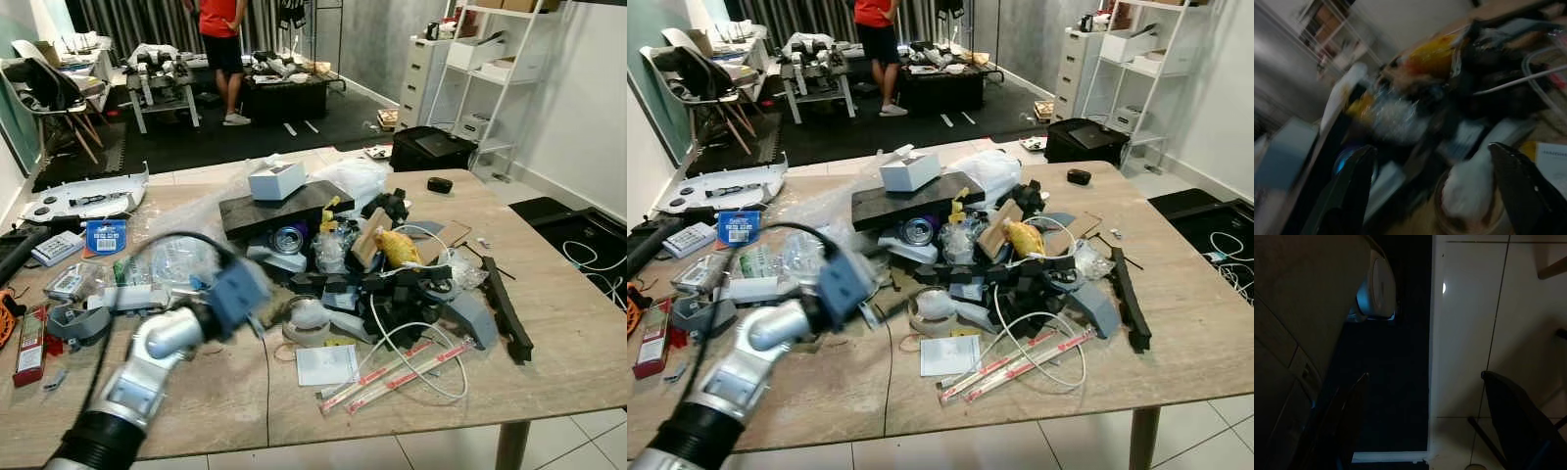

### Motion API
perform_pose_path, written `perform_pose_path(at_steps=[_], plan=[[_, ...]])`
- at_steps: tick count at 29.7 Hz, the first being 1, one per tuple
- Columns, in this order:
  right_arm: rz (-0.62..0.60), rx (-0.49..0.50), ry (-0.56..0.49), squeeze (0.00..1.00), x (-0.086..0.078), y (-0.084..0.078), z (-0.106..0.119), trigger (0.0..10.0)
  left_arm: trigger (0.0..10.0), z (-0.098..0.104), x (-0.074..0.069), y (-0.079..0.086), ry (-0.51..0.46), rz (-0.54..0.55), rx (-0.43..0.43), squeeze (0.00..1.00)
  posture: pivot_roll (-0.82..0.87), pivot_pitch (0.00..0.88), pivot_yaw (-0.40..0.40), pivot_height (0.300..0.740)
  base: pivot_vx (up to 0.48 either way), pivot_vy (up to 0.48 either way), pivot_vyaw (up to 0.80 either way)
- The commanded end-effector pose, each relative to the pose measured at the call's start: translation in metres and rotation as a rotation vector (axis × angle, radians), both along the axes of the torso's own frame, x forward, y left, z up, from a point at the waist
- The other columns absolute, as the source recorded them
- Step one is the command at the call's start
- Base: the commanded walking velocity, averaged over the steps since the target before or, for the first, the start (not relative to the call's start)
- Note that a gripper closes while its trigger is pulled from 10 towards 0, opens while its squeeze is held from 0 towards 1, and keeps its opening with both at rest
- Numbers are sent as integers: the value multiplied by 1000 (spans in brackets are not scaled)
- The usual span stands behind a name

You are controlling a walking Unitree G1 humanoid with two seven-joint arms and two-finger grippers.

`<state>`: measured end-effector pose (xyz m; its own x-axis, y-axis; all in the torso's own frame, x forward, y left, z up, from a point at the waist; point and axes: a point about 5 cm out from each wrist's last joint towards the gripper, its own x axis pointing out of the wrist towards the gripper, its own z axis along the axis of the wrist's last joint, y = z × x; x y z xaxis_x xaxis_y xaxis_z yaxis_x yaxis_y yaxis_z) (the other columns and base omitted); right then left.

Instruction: Picking trash to rubbish bin

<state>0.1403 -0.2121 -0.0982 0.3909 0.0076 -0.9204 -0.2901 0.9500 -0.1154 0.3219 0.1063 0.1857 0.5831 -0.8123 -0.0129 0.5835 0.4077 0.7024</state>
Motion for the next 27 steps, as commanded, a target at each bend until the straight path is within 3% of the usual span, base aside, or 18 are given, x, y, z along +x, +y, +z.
perform_pose_path(at_steps=[1,4,10,17,21,23,25,26,27], plan=[[-4,-13,25,0,-6,-2,-2,10000,10000,-1,-3,-14,-75,-40,64,0,-121,112,37,740,0,0,0],[-1,-21,30,0,-7,-2,-2,10000,10000,-1,-2,-17,-81,-41,62,0,-121,112,37,740,0,0,0],[-13,-15,38,0,-9,-2,-3,10000,10000,-1,1,-19,-126,-22,51,0,-130,116,44,740,0,0,-800],[-17,-12,44,0,-12,-2,-4,10000,10000,3,6,-12,-182,41,55,0,-132,117,45,740,0,0,-800],[-15,-11,44,0,-11,-2,-4,10000,10000,8,8,-8,-210,88,16,0,-130,119,42,740,0,0,-800],[-13,-12,43,0,-11,-2,-4,10000,10000,17,12,-4,-206,131,-93,0,-130,119,40,740,0,0,-800],[-12,-12,42,0,-10,-2,-3,10000,10000,36,16,7,-160,187,-350,0,-132,120,40,740,0,0,-800],[-12,-12,42,0,-10,-2,-3,10000,10000,36,16,7,-160,187,-350,0,-132,120,40,740,0,0,-800],[-12,-11,42,0,-10,-2,-3,10000,10000,46,18,19,-104,202,-524,0,-132,119,39,740,0,0,-800]])
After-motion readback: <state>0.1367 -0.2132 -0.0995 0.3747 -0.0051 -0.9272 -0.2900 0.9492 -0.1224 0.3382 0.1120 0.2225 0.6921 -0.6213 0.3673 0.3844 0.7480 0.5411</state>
